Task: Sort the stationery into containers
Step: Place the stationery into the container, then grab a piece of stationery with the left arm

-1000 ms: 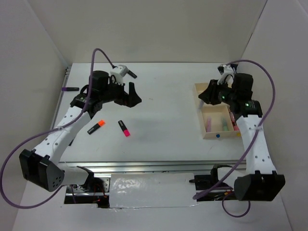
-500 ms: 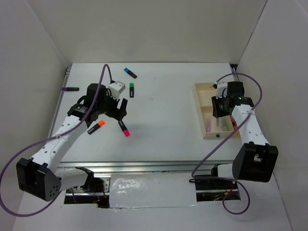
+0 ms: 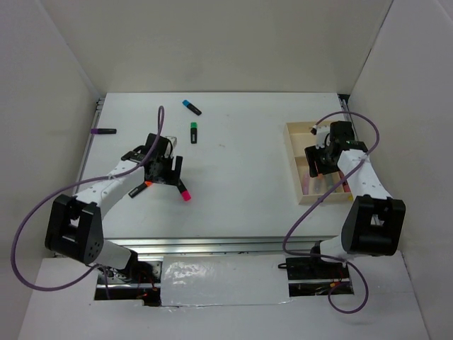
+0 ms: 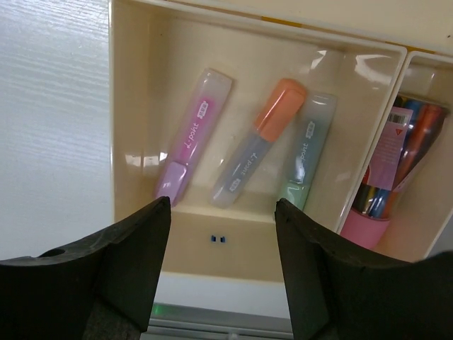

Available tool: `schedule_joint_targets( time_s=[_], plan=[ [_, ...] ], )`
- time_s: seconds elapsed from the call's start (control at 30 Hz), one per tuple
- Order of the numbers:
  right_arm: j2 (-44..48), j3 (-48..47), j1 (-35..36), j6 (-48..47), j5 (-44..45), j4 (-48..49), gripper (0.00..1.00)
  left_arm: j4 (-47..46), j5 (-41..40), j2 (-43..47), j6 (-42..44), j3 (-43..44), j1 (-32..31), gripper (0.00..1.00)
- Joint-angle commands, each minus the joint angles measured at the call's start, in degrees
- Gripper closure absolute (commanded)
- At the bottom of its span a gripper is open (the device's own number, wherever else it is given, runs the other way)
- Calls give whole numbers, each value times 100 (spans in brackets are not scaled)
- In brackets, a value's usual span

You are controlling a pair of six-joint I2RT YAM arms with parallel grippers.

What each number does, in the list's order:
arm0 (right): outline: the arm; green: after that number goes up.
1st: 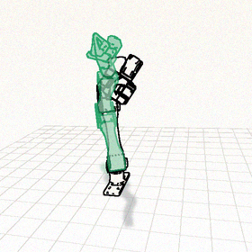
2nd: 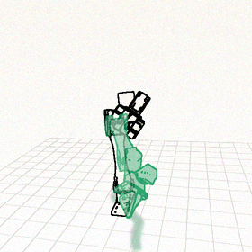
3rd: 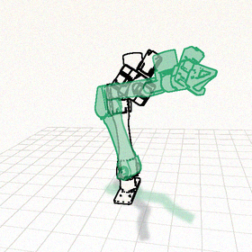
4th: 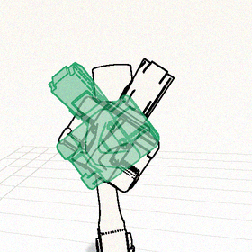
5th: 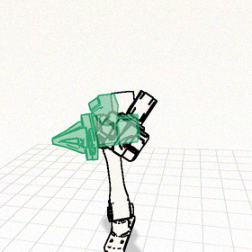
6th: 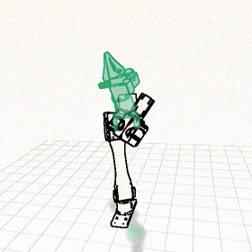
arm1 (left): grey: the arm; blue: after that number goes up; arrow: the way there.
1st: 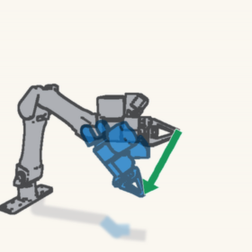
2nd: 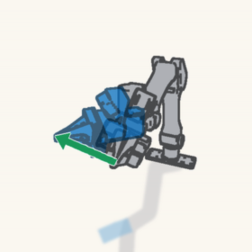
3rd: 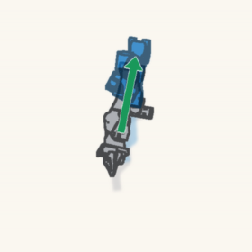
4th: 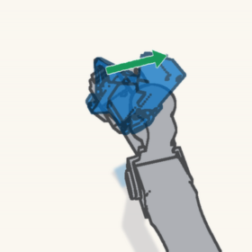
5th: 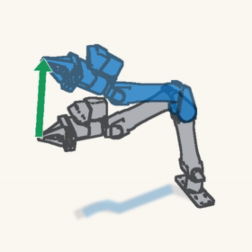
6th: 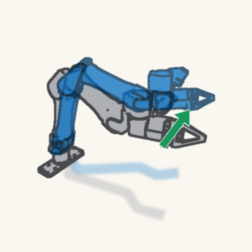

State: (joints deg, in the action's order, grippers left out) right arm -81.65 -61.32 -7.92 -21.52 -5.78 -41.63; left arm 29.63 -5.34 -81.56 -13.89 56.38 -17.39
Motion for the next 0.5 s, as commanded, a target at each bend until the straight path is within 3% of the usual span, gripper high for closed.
schedule_joint_targets(
  time_s=[0.0,0.47],
  plan=[
    [245,-205,-25,121,-28,-65,32,8,103,-184,-500,-170,16,13],
    [1019,-785,194,499,-1013,-566,31,-414,350,-1300,-984,163,-599,17]
  ],
)
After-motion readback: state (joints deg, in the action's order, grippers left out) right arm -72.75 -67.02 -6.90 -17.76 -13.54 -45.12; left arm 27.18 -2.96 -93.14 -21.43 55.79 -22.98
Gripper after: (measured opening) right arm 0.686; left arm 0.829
